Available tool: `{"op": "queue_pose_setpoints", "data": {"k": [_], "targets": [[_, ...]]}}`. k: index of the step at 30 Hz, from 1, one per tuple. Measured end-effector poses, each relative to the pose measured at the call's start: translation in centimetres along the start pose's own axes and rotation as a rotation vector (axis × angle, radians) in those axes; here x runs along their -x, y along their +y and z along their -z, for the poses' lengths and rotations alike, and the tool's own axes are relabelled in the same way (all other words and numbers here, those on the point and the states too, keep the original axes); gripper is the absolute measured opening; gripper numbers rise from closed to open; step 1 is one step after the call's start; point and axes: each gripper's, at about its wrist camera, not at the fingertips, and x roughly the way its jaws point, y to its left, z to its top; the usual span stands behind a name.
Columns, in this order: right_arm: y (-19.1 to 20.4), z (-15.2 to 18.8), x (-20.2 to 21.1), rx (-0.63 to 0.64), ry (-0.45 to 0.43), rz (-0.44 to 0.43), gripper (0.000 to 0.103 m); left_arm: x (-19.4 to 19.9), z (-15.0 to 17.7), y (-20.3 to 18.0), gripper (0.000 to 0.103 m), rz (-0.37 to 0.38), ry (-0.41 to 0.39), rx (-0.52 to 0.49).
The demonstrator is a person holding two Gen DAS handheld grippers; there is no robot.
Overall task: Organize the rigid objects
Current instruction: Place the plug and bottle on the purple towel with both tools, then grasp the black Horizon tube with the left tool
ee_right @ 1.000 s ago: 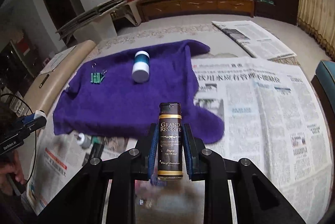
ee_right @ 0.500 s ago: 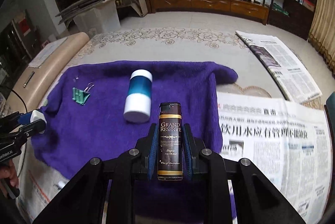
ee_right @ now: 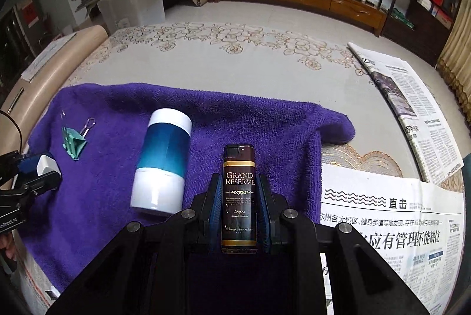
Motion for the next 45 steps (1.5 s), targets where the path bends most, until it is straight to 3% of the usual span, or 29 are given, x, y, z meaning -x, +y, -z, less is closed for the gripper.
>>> {"op": "queue_pose_setpoints", "data": {"k": [9, 15, 16, 18, 19, 20, 22, 26, 32, 37, 45], "targets": [[0.2, -0.2, -0.2, 0.043, 0.021, 0.000, 0.024, -0.2, -0.2, -0.7, 0.043, -0.036, 0.022, -0.076], [-0.2, 0.1, 0.6, 0.055, 0.031, -0.019, 0.039, -0.1, -0.4, -1.0, 0.049, -0.060, 0.046, -0.121], [-0.3, 0.4, 1.3, 0.043, 0.019, -0.030, 0.044, 0.2, -0.2, -1.2, 0.052, -0.065, 0.047, -0.130], [-0.5, 0.7, 2.6, 0.027, -0.014, -0.056, 0.053, 1.3, 0.0, -1.5, 0.072, -0.061, 0.013, -0.126], [-0.5, 1.1, 3.5, 0.013, -0.037, -0.076, 0.062, 2.0, 0.2, -1.7, 0.094, -0.054, -0.009, -0.122], [-0.6, 1.4, 4.5, 0.001, -0.056, -0.091, 0.069, 2.7, 0.4, -1.9, 0.103, -0.050, -0.027, -0.117], [-0.6, 2.6, 6.8, -0.034, -0.098, -0.117, 0.103, 5.0, 1.0, -2.5, 0.103, -0.066, -0.075, -0.102], [-0.3, 5.8, 10.2, -0.072, -0.118, -0.075, 0.103, 8.3, 2.4, -3.6, 0.103, -0.055, -0.108, -0.065], [-0.7, 11.9, 13.4, -0.137, -0.081, -0.053, 0.103, 10.6, 6.5, -6.3, 0.103, -0.014, -0.070, -0.030], [-1.3, 16.6, 15.2, -0.166, -0.071, 0.016, 0.103, 9.8, 9.7, -7.4, 0.103, 0.001, -0.025, 0.027], [-2.8, 20.8, 15.4, -0.244, -0.089, 0.000, 0.103, 7.0, 11.9, -10.6, 0.102, -0.044, 0.041, 0.040]]}}
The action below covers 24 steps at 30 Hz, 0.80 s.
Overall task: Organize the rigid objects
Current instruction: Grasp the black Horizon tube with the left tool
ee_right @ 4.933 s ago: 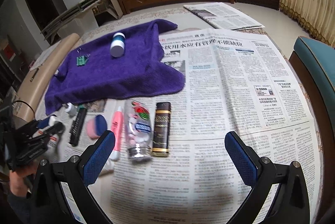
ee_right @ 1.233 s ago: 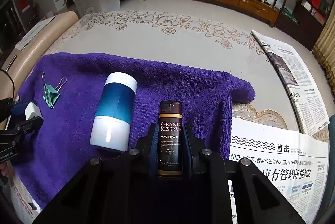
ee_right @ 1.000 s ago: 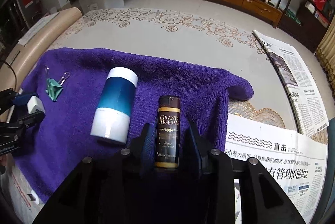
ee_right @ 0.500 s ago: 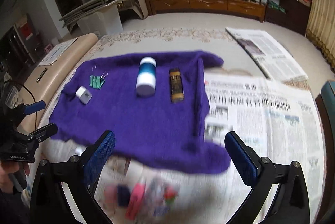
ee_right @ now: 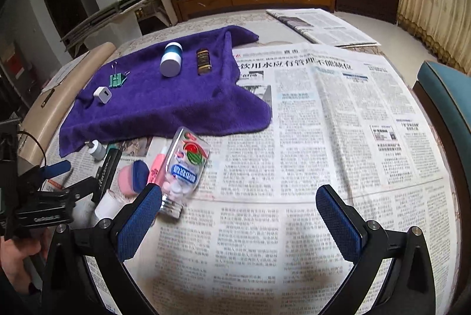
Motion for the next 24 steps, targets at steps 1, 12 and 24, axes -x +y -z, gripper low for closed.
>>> {"op": "queue_pose_setpoints", "data": {"k": [1, 12, 24], "targets": [[-0.2, 0.2, 0.1, -0.009, -0.004, -0.012, 0.103, -0.1, 0.0, -0.3, 0.102, 0.013, -0.010, 0.009], [-1.8, 0.6, 0.4, -0.070, -0.006, -0.063, 0.103, -0.7, 0.7, -2.8, 0.103, -0.064, -0.033, -0.004], [-1.8, 0.8, 0.0, -0.079, 0.014, -0.084, 0.103, 0.3, 1.1, -4.2, 0.038, -0.032, -0.121, -0.032]]}}
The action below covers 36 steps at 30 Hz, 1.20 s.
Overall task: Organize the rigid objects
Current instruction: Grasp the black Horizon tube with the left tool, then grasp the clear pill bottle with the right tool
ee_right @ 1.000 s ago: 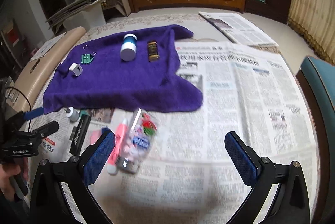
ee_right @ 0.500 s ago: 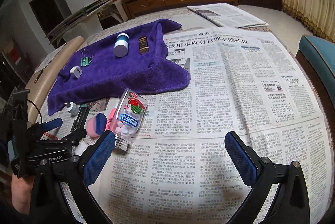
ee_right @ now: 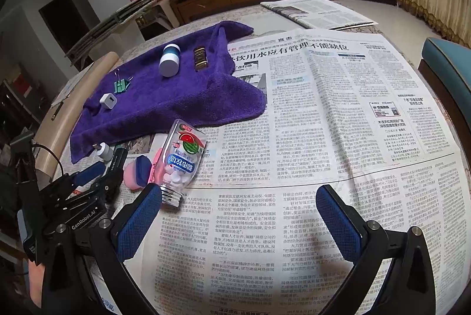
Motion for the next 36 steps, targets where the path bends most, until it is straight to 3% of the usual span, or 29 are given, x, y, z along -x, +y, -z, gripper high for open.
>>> {"op": "queue_pose_setpoints", "data": {"k": [1, 2, 12, 22, 33, 36], "targets": [[0.0, 0.0, 0.0, 0.003, 0.002, -0.001, 0.103, 0.1, 0.0, -0.1, 0.022, -0.004, -0.005, -0.001], [0.0, 0.1, 0.0, 0.005, 0.002, 0.000, 0.103, 0.2, 0.0, -0.1, 0.021, -0.002, -0.008, 0.002], [0.5, -0.1, -0.1, 0.010, -0.008, 0.006, 0.103, 1.7, 0.6, 1.8, 0.021, 0.022, -0.016, 0.048], [3.7, -0.7, -2.9, 0.046, 0.008, 0.029, 0.103, 2.9, 1.0, 3.8, 0.021, 0.052, -0.015, 0.068], [4.9, -1.5, -4.9, 0.085, -0.017, 0.214, 0.102, 2.6, 1.9, 6.0, 0.021, 0.096, 0.004, 0.103], [4.9, -1.4, -5.4, 0.079, 0.003, 0.197, 0.102, 2.5, 2.1, 6.2, 0.021, 0.107, 0.004, 0.110]]}}
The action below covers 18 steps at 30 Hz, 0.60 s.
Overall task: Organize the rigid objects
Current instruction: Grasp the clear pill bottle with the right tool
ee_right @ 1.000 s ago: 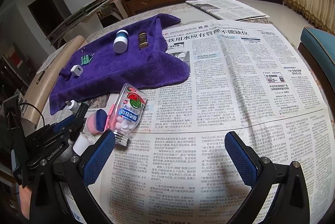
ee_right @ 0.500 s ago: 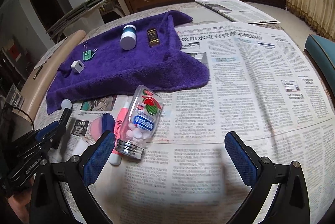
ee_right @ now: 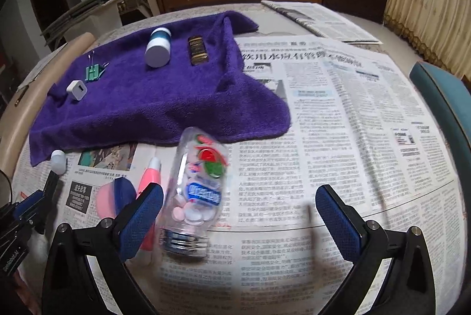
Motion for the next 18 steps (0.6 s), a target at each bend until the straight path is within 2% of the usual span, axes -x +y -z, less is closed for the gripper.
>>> {"op": "queue_pose_setpoints", "data": {"k": [8, 11, 12, 13, 18], "targets": [[0.8, 0.3, -1.4, 0.034, -0.010, 0.045, 0.101, 0.2, -0.1, 0.7, 0.021, -0.001, -0.005, 0.001], [1.0, 0.4, -1.2, 0.049, -0.034, 0.035, 0.095, 0.2, -0.2, 1.0, 0.021, -0.010, -0.010, 0.006], [1.2, 0.4, -1.1, 0.056, -0.040, 0.030, 0.089, 0.2, -0.2, 1.1, 0.021, -0.012, -0.011, 0.008], [1.4, 0.4, -0.9, 0.064, -0.047, 0.023, 0.077, 0.2, -0.2, 1.2, 0.021, -0.012, -0.011, 0.010], [2.7, 0.5, -0.4, 0.105, -0.071, 0.002, 0.042, 0.0, 0.0, 1.7, 0.021, -0.013, 0.003, 0.021]]}}
